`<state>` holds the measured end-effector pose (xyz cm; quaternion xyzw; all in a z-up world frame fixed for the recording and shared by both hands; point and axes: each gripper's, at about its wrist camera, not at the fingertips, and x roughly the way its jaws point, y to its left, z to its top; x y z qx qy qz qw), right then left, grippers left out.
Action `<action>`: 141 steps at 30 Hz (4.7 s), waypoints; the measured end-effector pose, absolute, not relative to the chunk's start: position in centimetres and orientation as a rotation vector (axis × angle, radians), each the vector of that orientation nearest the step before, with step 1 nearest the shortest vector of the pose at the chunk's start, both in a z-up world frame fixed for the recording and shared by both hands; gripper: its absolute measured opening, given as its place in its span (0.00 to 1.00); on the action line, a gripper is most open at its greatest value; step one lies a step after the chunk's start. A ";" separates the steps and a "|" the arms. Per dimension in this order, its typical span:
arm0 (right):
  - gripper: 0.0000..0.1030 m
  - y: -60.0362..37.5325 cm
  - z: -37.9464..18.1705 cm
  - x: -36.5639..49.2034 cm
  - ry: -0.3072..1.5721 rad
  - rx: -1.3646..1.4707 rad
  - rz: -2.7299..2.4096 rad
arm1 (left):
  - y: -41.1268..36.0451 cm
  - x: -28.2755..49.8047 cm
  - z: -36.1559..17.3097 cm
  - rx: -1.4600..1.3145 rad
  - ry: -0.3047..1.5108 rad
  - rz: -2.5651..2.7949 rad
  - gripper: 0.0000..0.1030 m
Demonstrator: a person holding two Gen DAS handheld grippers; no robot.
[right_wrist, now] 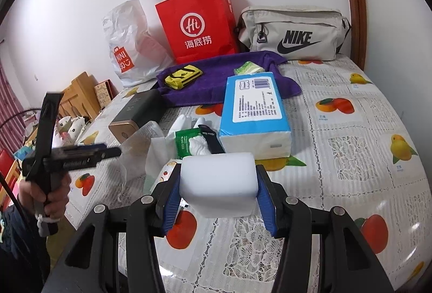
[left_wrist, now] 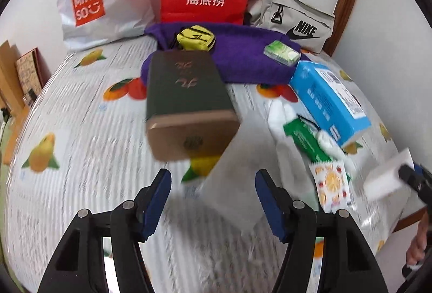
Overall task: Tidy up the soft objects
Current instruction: 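Grasp the white foam block with the right gripper while the left grasps the white mesh bag, then carry the mesh bag with the left gripper while the right carries the foam block toward the towel, then lower and release the mesh bag with the left gripper while the right releases the foam block on the towel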
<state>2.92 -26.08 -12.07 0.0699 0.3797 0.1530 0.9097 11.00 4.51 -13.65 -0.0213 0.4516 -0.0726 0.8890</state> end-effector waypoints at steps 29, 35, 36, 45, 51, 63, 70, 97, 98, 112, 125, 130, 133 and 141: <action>0.50 -27.4 -14.4 2.8 0.823 0.121 0.238 | 5.4 7.6 -15.4 -0.030 0.987 -0.193 0.65; 0.52 -27.7 -15.1 3.2 0.832 0.129 0.244 | 2.6 8.0 -16.9 0.090 1.009 -0.193 0.80; 0.52 -27.5 -15.2 3.3 0.835 0.122 0.246 | 2.1 7.9 -17.2 0.123 1.005 -0.184 0.83; 0.51 -27.3 -16.3 4.2 0.848 0.117 0.226 | 3.7 8.1 -16.9 0.111 0.961 -0.113 0.55; 0.51 -27.3 -15.7 4.2 0.842 0.105 0.226 | 5.5 8.6 -16.2 0.040 0.972 -0.127 0.09; 0.51 -26.8 -12.5 3.8 0.791 0.086 0.258 | 5.5 7.2 -12.6 -0.046 0.925 -0.173 0.07; 0.51 -26.8 -9.9 4.6 0.749 0.090 0.283 | 5.3 7.9 -9.6 -0.074 0.884 -0.179 0.07; 0.51 -24.4 -5.1 18.0 0.727 0.145 0.333 | 5.6 18.5 -5.3 -0.151 0.865 -0.127 0.07; 0.51 -24.5 -5.1 18.7 0.732 0.151 0.331 | 5.6 18.9 -5.4 -0.155 0.865 -0.126 0.07; 0.51 -23.4 -6.0 27.1 0.776 0.160 0.349 | 6.5 25.6 -6.8 -0.218 0.887 -0.068 0.07; 0.52 -21.7 -10.6 34.0 0.941 0.132 0.337 | 6.3 31.8 -8.9 -0.259 0.924 -0.060 0.07; 0.52 -21.3 -12.7 35.3 1.016 0.130 0.340 | 5.8 33.4 -10.3 -0.266 0.958 -0.068 0.07; 0.52 -21.1 -13.8 36.0 1.060 0.121 0.333 | 5.5 34.0 -11.2 -0.261 0.976 -0.069 0.07; 0.53 -19.8 -14.7 38.1 1.078 0.081 0.328 | 5.4 34.8 -12.5 -0.268 1.002 -0.078 0.07</action>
